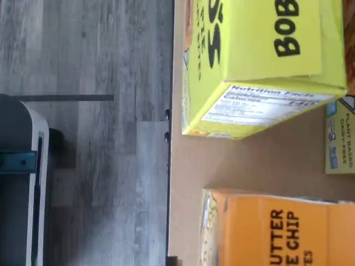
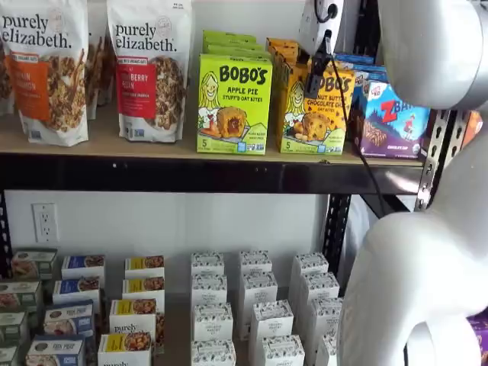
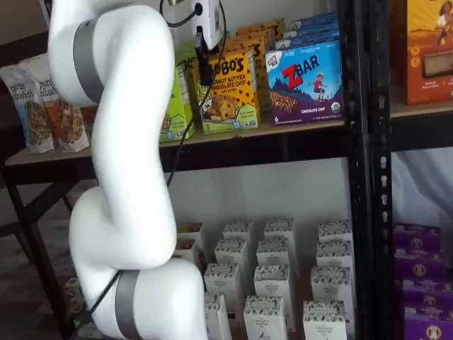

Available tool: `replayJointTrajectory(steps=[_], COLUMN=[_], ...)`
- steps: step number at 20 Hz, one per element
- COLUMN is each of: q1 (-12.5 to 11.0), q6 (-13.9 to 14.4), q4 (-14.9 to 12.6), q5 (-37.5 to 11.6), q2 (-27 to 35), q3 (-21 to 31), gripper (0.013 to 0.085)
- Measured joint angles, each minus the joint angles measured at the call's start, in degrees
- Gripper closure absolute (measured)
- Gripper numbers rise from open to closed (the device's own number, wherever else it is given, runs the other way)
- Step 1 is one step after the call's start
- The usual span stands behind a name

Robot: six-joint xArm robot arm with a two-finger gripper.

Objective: Pick up the orange box on the top shelf, the fifth box from the left

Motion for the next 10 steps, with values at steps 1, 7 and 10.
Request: replayJointTrajectory(steps=[1,7,10], q1=[-0.01,-0.08,-0.03], q6=[-0.01,-0.05,-0.02], q4=[-0.06,0.04,0.08], q5=[0.20,0.04,-0.28], q2=[0.09,0.03,-0.11], q3=[-0.18,-0.17,0.08], gripper=[0.0450,0.0450,0.0450])
